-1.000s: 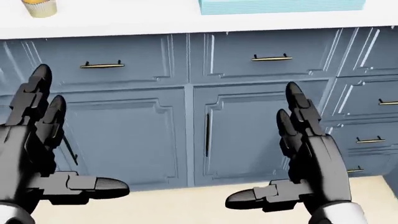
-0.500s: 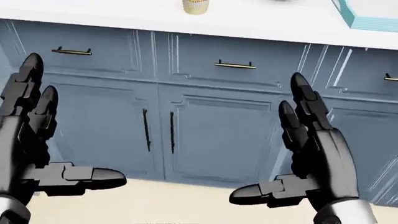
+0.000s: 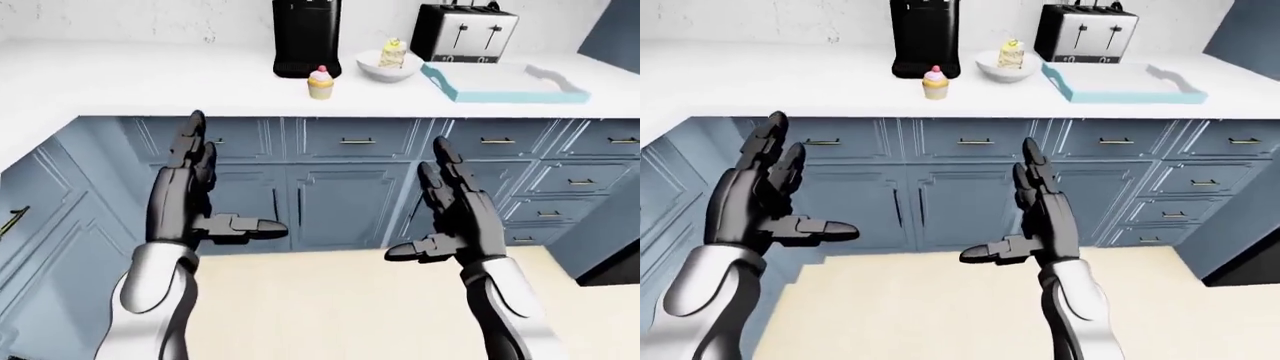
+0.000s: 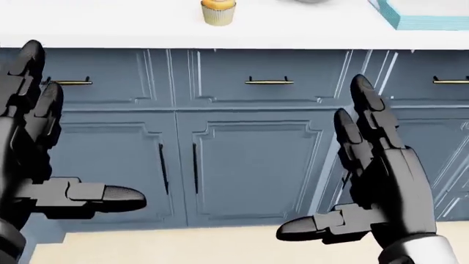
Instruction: Pick up the bowl with cake and place it on the tray. Pick up the cupcake and place it on the tray.
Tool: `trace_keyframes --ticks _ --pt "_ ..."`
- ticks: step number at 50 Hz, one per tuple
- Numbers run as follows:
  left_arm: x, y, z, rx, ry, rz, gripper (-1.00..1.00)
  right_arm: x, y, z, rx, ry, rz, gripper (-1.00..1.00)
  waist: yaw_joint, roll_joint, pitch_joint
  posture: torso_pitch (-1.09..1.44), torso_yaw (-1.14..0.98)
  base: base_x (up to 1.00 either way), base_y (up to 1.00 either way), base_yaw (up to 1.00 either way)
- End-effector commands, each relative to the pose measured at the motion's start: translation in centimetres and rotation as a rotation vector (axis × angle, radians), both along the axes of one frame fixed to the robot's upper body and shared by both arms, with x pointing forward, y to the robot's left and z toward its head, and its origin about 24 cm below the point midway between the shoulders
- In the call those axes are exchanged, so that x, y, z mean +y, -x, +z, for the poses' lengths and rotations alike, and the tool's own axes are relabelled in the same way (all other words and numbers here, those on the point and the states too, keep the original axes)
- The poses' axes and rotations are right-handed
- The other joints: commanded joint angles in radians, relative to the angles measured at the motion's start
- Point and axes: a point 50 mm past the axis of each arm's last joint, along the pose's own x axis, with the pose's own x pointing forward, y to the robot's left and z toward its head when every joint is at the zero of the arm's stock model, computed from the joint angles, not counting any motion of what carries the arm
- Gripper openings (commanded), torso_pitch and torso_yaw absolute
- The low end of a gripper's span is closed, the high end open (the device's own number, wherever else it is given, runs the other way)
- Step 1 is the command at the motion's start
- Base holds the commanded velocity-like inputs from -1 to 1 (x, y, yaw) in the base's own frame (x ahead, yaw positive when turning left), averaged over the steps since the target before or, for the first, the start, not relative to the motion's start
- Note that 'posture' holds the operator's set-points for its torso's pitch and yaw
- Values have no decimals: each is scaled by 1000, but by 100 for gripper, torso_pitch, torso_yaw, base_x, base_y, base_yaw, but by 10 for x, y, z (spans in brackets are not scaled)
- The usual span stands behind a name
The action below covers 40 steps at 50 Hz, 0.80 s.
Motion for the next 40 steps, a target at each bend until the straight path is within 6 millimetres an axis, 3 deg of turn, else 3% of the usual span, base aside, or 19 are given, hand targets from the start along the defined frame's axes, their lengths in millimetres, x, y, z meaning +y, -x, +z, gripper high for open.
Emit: trace_keyframes --ticks 1,6,10,11,12,14,15,21,22,24,25,26,27,28,32,35,36,37,40 --pt "-4 1 10 -61 -5 -21 100 -2 1 9 -52 5 -8 100 -1 18 -5 0 0 77 -63 0" --pt "-4 0 6 -58 -4 -22 100 0 5 13 -52 7 -2 100 29 5 -14 0 0 80 -65 0" --pt "-3 0 7 -62 -5 -22 100 0 6 14 -59 12 -3 100 57 -22 -40 0 0 87 -57 0" --pt "-3 1 10 -66 -5 -21 100 0 7 16 -63 12 -2 100 64 -45 -43 0 0 97 0 0" --pt "-3 2 12 -69 -5 -20 100 0 7 17 -61 13 -6 100 59 -115 -50 0 0 88 0 0" --pt "-2 4 16 -75 -4 -18 100 -1 6 21 -66 26 -13 100 38 -136 -6 0 0 20 0 0" --pt "-1 4 17 -78 -4 -16 100 -1 6 22 -68 30 -14 100 24 -143 -20 0 0 0 0 0" --pt "3 9 25 -94 -1 -5 100 1 8 29 -85 38 -7 100 -10 -69 -11 0 0 0 8 0" --pt "4 9 25 -95 0 -5 100 1 8 28 -81 32 -1 100 25 -73 4 0 0 0 0 100" --pt "3 12 30 -100 -1 -4 100 2 8 30 -82 22 3 100 56 -26 1 0 0 0 0 100" --pt "3 12 31 -101 -1 -3 100 2 8 30 -81 20 4 100 73 13 -3 0 0 0 0 100" --pt "4 12 32 -104 0 -3 100 2 9 32 -83 17 7 100 89 74 -7 0 0 0 0 100" --pt "4 13 32 -105 0 -3 100 2 9 32 -83 16 8 100 51 18 -11 0 0 0 0 100" --pt "4 13 32 -106 0 -3 100 2 9 32 -85 15 9 100 57 35 -29 0 0 0 0 100" --pt "5 14 33 -109 4 1 100 2 12 36 -97 19 13 100 69 12 -39 0 0 0 0 100" --pt "6 14 33 -109 4 2 100 3 13 38 -108 23 15 100 31 -39 -26 0 0 0 0 100" --pt "7 14 32 -109 5 4 100 3 13 38 -111 24 15 100 -8 -67 -34 0 0 0 79 0" --pt "8 15 32 -109 6 5 100 3 13 39 -113 28 16 100 -46 -137 -38 0 0 0 41 0" --pt "8 15 31 -108 7 8 100 3 12 40 -118 39 13 100 -34 -124 -50 0 0 0 41 0"
